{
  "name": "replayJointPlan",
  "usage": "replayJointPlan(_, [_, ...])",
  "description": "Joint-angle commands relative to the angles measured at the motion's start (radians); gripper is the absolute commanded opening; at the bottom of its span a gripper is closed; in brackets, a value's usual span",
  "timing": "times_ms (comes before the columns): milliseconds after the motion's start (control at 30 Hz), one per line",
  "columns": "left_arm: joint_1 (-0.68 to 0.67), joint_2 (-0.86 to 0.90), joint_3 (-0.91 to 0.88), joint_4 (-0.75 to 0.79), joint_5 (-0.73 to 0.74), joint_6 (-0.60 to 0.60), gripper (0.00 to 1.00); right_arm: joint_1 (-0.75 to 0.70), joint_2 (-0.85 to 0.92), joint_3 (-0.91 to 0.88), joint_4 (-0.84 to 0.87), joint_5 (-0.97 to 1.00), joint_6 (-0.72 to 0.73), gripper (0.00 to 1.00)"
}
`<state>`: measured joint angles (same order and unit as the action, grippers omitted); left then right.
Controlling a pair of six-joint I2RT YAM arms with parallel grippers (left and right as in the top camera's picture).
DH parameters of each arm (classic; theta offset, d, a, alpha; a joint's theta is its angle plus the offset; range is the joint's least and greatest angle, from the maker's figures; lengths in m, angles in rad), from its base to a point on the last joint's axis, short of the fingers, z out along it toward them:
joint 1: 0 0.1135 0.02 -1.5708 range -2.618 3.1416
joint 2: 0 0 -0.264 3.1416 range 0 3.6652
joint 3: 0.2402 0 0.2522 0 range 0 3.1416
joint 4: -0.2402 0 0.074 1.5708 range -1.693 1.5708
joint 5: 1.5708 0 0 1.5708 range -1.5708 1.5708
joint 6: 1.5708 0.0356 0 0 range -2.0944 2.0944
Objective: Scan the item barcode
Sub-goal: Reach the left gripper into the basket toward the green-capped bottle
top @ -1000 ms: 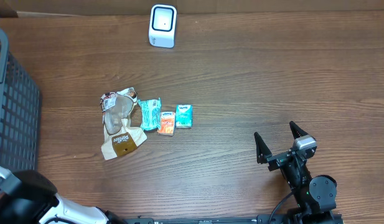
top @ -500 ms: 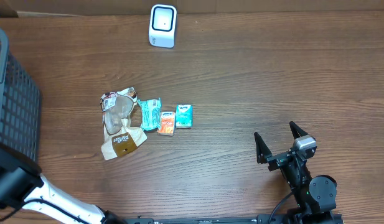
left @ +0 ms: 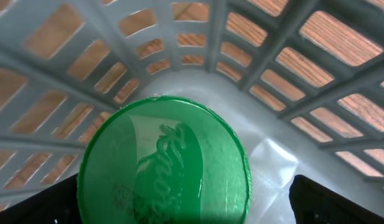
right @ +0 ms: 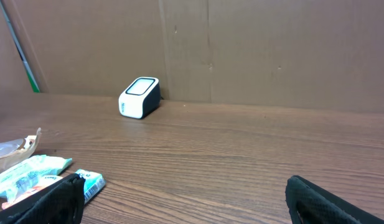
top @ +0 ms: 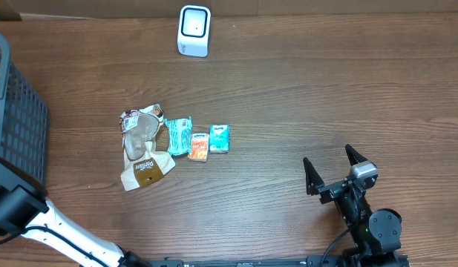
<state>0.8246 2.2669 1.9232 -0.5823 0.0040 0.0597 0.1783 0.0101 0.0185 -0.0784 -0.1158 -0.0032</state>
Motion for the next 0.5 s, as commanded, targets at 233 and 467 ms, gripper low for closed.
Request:
replayJointPlan(233, [-0.006,0.03,-0.001,0.045,-0.06,0.02,0.94,0.005,-0.007,-0.01,0.005,0.003,0.002,1.0])
replayJointPlan(467, [-0.013,0.045,-0.005,0.098,-0.055,-0.019,0.84,0.005,-0.007,-0.01,0.005,0.003,0.002,1.0])
